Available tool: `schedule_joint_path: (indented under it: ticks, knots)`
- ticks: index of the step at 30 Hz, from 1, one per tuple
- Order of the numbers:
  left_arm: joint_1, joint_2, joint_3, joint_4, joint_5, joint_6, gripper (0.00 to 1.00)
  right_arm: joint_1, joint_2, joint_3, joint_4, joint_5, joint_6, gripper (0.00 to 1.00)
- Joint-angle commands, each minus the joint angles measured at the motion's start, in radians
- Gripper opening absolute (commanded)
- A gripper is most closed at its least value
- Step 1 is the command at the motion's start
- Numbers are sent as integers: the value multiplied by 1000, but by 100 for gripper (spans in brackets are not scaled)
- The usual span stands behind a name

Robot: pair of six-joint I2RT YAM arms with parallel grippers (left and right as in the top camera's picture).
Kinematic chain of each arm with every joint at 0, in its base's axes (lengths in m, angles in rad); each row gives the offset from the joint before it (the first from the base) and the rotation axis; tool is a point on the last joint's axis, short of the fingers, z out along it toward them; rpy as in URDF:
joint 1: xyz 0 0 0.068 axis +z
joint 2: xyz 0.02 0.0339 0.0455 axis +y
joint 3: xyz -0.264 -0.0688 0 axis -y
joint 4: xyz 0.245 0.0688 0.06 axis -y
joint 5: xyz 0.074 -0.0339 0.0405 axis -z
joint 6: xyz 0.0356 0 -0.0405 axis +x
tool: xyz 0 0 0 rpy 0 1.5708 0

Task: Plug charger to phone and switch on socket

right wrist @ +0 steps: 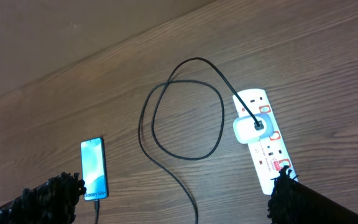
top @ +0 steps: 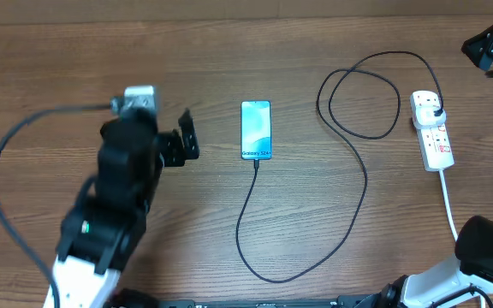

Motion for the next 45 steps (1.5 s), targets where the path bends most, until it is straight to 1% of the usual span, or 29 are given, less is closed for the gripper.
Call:
schedule_joint_path:
  ticks: [1, 6, 10, 12, 15, 20, 25, 31, 34, 42, 45]
  knots:
    - [5, -137, -160, 156, -19, 15, 100, -2, -6, 2, 2, 0, 4, 100]
    - [44, -304, -397, 459, -18, 15, 100, -2, -6, 2, 2, 0, 4, 100]
    - [80, -402, -556, 693, -18, 14, 100, -2, -6, 2, 2, 0, 4, 100]
    - [97, -437, -614, 770, -18, 15, 100, -2, -6, 2, 2, 0, 4, 100]
    - [129, -486, -684, 847, -18, 12, 100, -2, -6, 2, 2, 0, 4, 100]
    - [186, -567, -742, 858, -13, -15, 100, -2, -6, 2, 2, 0, 4, 100]
    - [242, -638, -777, 821, 0, -16, 100, -2, -6, 2, 2, 0, 4, 100]
    - [268, -703, -816, 808, 2, -16, 100, -2, -6, 2, 2, 0, 4, 100]
    - [279, -767, -867, 809, 2, -21, 100, -2, -6, 2, 2, 0, 4, 100]
    - [303, -926, -1003, 804, 3, -134, 100, -2, -6, 2, 2, 0, 4, 100]
    - [304, -951, -1000, 713, 1, -149, 100, -2, -6, 2, 2, 0, 4, 100]
